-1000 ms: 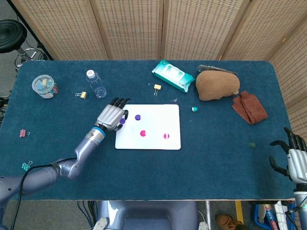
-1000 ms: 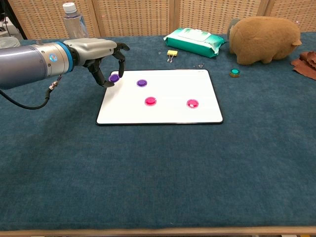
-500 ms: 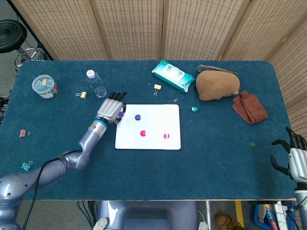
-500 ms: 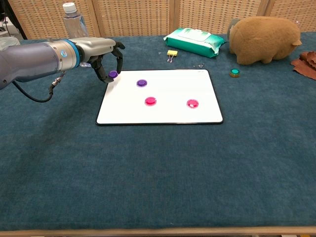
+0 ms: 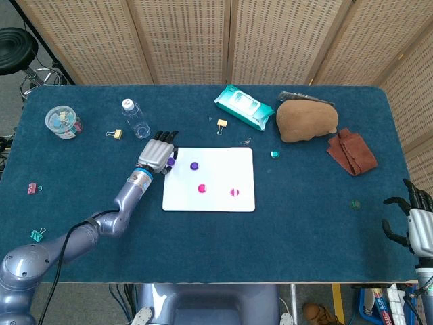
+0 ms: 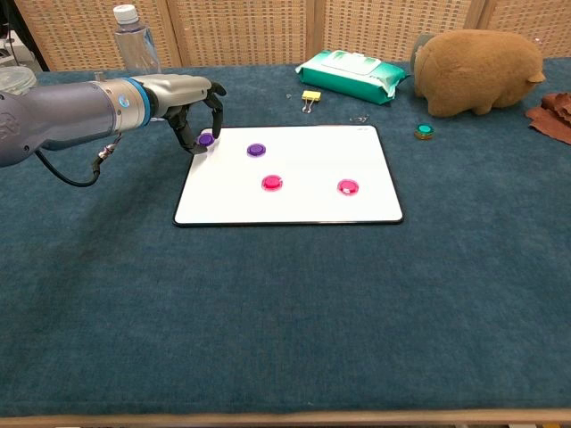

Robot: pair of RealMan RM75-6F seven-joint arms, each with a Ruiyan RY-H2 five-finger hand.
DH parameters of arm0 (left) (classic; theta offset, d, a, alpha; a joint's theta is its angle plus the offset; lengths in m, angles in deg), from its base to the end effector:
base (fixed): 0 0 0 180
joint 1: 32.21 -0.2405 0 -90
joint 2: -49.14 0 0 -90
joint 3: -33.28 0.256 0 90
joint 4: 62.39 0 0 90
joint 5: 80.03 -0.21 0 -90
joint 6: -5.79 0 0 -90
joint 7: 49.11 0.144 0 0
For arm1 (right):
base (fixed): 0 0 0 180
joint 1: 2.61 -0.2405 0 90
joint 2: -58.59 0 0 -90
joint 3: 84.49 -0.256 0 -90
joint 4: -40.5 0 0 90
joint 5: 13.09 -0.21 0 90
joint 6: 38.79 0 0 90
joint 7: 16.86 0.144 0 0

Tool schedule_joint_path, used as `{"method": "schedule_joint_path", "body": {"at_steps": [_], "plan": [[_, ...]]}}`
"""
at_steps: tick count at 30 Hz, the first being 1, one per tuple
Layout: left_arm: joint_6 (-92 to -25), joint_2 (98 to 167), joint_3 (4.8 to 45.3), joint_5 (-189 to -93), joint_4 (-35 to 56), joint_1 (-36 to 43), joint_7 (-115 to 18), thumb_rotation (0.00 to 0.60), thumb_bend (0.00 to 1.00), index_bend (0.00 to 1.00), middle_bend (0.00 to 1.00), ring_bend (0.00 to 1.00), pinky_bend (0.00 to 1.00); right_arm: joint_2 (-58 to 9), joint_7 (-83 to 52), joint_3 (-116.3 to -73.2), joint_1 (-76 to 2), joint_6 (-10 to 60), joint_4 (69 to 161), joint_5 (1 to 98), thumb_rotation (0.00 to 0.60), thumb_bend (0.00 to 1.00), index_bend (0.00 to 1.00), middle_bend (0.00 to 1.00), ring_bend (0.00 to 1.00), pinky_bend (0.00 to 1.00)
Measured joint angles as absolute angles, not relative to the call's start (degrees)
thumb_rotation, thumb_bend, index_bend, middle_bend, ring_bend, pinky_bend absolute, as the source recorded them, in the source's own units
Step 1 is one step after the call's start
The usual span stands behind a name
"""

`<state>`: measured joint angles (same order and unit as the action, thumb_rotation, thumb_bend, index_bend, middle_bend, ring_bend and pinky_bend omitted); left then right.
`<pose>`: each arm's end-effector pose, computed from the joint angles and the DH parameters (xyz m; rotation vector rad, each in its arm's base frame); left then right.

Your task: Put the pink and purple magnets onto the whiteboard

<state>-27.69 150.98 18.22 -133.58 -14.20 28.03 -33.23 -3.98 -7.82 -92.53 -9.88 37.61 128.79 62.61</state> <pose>-0.1270 0.4587 -0.0510 -1.8774 -0.9292 -0.7149 -0.3421 -0.2132 0.1812 1.2262 -1.0439 0.8909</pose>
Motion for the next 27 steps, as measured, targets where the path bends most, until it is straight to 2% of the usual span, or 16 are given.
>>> {"method": "schedule_joint_path", "body": {"at_steps": [20,23,25,27], "plan": [[-28.16,151.02,18.98,-127.28,-13.66,28.40,-27.55,0.600,0.36,0.56,0.00,0.00,0.00,-3.82,-7.42,-92.54,-9.78,37.66,128.76,62.68,0.600,0.42,0.36,0.00,0.00,0.00],[-28.24,151.11,18.98,-126.88,-13.51,28.48,-27.47,0.600,0.36,0.46,0.00,0.00,0.00,-3.81,-7.41,-92.59,-9.76,37.71,128.80,62.62,0.600,0.42,0.36,0.00,0.00,0.00],[-28.35,151.10,19.00,-126.82,-13.49,28.50,-27.43,0.600,0.36,0.35,0.00,0.00,0.00,-3.79,-7.39,-92.61,-9.73,37.77,128.81,62.62,0.600,0.42,0.36,0.00,0.00,0.00],[-28.47,151.08,19.02,-126.67,-13.47,28.50,-27.36,0.600,0.36,0.31,0.00,0.00,0.00,-3.77,-7.38,-92.62,-9.71,37.77,128.80,62.57,0.600,0.42,0.36,0.00,0.00,0.00]]}}
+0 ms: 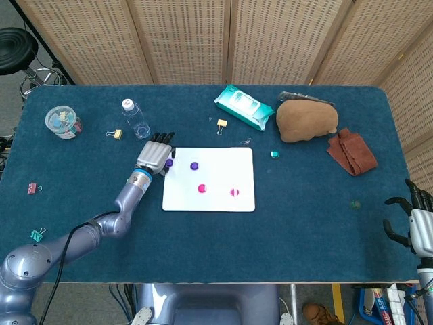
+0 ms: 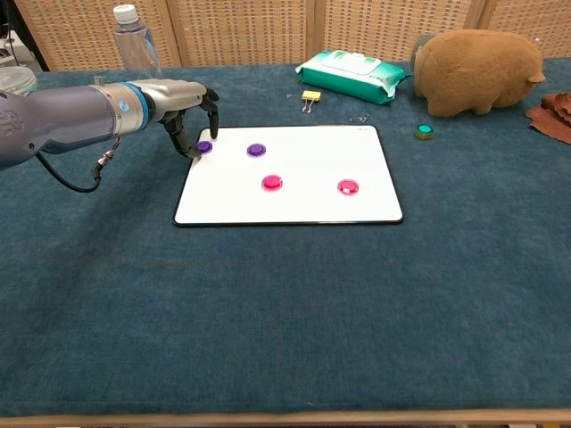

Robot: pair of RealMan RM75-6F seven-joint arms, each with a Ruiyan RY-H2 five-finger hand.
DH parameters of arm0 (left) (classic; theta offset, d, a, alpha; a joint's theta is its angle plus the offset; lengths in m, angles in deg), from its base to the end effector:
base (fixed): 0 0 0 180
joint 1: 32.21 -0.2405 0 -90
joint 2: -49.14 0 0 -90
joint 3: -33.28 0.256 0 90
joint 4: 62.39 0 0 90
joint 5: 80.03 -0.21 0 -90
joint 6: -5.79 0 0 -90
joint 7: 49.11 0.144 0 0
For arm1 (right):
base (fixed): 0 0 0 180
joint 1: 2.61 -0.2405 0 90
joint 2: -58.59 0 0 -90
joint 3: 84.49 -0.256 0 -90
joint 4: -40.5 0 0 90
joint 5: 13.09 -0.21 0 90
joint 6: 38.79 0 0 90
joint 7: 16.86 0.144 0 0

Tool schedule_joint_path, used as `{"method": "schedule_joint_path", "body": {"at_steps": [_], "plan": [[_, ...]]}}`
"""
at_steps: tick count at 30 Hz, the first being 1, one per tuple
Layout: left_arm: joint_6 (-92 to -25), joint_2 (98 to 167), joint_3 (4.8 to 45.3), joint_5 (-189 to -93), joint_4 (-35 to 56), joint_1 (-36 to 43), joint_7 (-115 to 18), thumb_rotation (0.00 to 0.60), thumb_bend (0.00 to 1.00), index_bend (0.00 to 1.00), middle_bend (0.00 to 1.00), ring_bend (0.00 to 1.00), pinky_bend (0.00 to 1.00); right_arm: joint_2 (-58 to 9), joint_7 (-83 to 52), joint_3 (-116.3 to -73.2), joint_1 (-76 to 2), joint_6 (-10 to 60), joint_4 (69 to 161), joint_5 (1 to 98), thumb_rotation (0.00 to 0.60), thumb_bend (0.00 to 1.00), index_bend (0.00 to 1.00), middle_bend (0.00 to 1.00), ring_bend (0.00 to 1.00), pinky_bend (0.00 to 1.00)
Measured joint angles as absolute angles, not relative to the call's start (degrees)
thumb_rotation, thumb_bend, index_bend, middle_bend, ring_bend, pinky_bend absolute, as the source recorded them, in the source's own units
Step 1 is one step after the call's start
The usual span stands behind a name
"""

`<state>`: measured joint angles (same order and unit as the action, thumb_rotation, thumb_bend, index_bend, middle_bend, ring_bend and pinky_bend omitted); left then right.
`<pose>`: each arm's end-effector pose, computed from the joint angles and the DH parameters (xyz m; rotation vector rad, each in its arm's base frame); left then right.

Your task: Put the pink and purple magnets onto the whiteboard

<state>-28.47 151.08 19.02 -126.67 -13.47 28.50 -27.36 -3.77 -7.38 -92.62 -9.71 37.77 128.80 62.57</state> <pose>-0.1316 0.4578 -0.0522 -1.8484 -0.9394 -0.6638 -0.3426 -0.2126 0.1832 1.2193 -1.0447 0.8951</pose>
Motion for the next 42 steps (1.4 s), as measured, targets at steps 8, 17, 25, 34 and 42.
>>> {"method": "schedule_joint_path", "body": {"at_steps": [8,17,25,34,42], "plan": [[-29.06,150.44,19.14,-125.81,-12.25,28.28,-26.89,0.600,0.36,0.23,0.00,0.00,0.00,-3.65,-6.96,-92.63,-9.63,37.83,128.75,62.66,0.600,0.42,0.36,0.00,0.00,0.00],[-29.79,146.74,18.97,-128.59,-5.11,26.90,-30.38,0.600,0.33,0.00,0.00,0.00,0.00,-3.65,-7.03,-92.63,-9.61,38.25,128.96,63.13,0.600,0.42,0.36,0.00,0.00,0.00],[-35.14,139.74,19.46,-138.37,7.38,22.51,-37.52,0.600,0.19,0.00,0.00,0.00,0.00,-4.26,-7.07,-92.46,-9.48,39.34,128.79,64.20,0.600,0.39,0.24,0.00,0.00,0.00],[-50.13,128.69,23.90,-152.07,21.72,12.32,-43.08,0.600,0.06,0.00,0.00,0.00,0.00,-5.61,-7.15,-92.62,-8.92,42.40,128.42,65.90,0.600,0.06,0.03,0.00,0.00,0.00],[-64.30,119.42,29.40,-159.32,29.44,0.60,-45.90,0.600,0.06,0.00,0.00,0.00,0.00,-6.30,-8.90,-92.43,-8.79,43.53,128.51,66.94,0.600,0.05,0.00,0.00,0.00,0.00]]}}
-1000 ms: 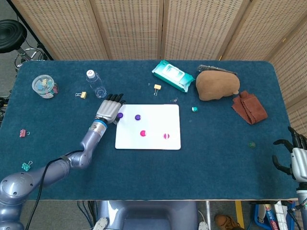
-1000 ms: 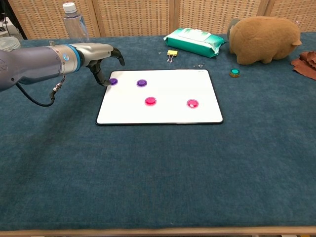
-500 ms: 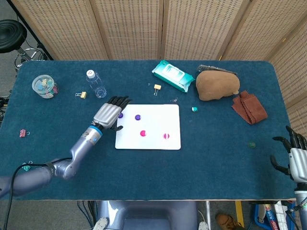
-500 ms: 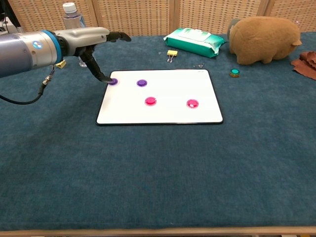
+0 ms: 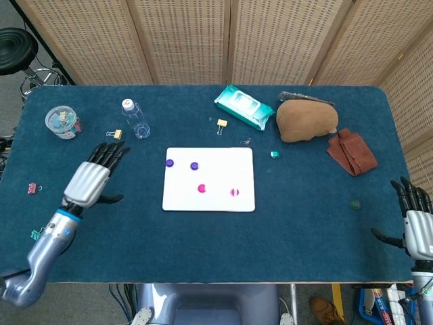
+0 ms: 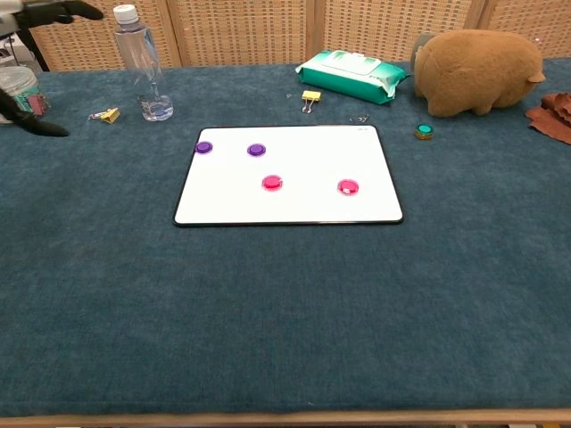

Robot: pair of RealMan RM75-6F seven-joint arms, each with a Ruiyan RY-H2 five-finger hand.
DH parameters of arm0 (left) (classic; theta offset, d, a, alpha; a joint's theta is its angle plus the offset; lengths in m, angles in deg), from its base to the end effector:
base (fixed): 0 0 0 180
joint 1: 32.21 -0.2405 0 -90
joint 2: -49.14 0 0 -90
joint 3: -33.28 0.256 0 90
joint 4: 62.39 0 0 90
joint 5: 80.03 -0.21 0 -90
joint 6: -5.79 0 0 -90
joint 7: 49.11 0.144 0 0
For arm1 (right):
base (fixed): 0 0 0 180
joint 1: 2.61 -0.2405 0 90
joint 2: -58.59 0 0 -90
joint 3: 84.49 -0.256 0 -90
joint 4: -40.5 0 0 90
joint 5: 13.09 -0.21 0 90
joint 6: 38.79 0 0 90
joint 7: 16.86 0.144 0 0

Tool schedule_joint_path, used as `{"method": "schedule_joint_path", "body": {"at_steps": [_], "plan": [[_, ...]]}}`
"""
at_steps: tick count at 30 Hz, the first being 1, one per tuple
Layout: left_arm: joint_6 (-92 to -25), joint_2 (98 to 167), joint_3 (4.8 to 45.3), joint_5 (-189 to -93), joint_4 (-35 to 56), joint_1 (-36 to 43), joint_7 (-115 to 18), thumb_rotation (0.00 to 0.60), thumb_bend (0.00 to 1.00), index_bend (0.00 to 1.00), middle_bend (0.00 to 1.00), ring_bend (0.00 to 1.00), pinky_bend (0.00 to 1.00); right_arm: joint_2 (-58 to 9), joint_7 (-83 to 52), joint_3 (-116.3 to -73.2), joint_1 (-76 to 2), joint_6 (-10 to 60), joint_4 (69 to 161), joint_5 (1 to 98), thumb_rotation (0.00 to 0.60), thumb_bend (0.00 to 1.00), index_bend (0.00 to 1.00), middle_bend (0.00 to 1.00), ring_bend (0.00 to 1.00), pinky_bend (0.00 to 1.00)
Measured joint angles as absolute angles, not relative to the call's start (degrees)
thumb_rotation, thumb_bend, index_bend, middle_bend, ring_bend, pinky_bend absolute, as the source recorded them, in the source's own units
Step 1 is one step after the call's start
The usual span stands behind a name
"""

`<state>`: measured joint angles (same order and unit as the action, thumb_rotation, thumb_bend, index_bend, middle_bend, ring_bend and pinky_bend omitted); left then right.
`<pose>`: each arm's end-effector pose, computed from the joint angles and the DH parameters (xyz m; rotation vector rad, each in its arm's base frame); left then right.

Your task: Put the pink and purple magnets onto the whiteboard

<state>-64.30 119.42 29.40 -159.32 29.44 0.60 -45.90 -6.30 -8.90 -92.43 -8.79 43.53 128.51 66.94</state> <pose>-0.2054 0.3112 0.0971 -1.7300 -0.8346 -1.0728 -0.3287 -0.2073 0.1759 1.2405 -0.9592 0.9743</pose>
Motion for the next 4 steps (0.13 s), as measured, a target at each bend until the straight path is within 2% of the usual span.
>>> {"method": "schedule_joint_path", "body": {"at_steps": [4], "plan": [[-73.07,116.39,32.04,-160.02,32.64,-7.06,-44.62,0.600,0.06,0.00,0.00,0.00,0.00,-6.67,-10.13,-92.50,-8.69,44.87,128.36,67.60,0.600,0.05,0.00,0.00,0.00,0.00]]}}
